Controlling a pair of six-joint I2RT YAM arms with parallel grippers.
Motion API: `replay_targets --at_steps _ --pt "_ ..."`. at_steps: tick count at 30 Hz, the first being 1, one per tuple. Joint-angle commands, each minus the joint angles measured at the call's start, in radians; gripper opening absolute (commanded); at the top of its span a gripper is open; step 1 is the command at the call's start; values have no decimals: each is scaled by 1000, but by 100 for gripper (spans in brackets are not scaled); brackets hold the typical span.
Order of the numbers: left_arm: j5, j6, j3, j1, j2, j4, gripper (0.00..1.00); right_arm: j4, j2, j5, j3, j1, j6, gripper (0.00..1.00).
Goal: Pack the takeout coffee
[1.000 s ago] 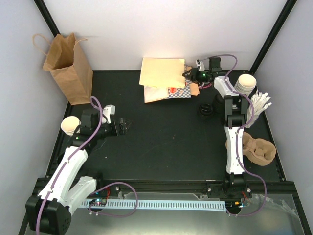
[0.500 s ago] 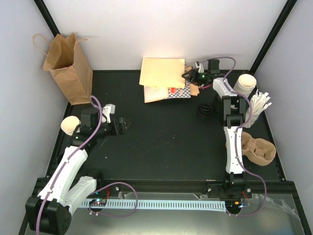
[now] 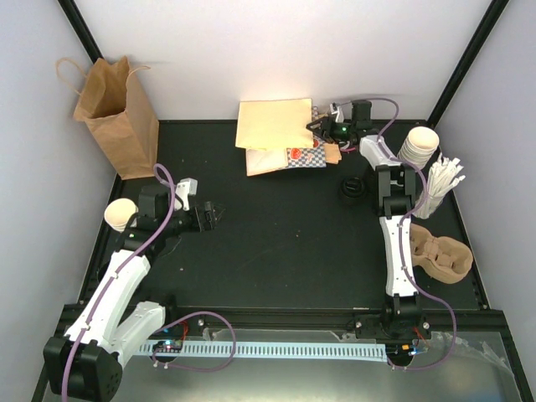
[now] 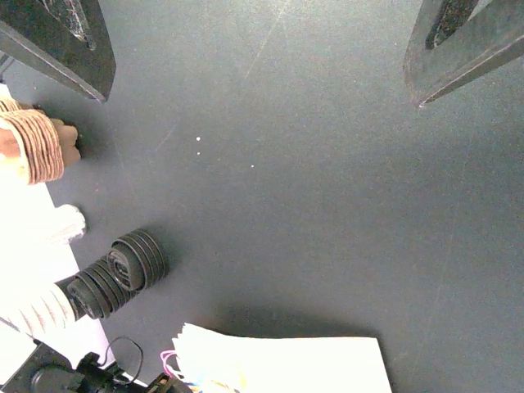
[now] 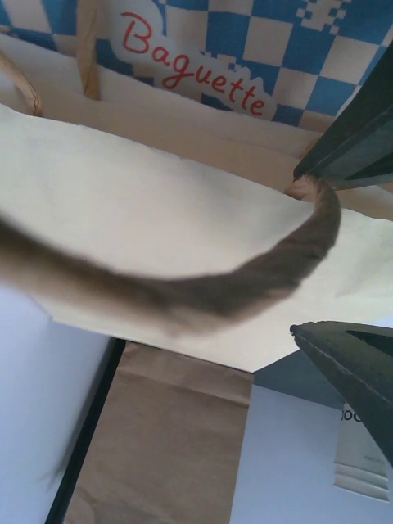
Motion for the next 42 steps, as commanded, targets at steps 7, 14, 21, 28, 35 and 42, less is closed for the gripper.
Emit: replay_targets --at_steps 7,14,21,28,35,42 --pt "-19 23 24 -2 23 -1 99 55 62 -27 38 18 60 46" --pt "-17 25 24 -2 33 5 99 57 52 -58 30 19 75 14" --pt "-17 29 28 -2 25 -9 99 54 -131 -50 -88 19 14 1" --pt "18 47 34 -2 -34 -38 99 -116 -392 -31 -211 24 -190 1" --pt "24 86 61 -4 -122 -121 99 -384 -678 199 -359 76 -419 1" --pt "25 69 47 -2 -210 -135 99 -447 -868 413 -552 131 -447 1"
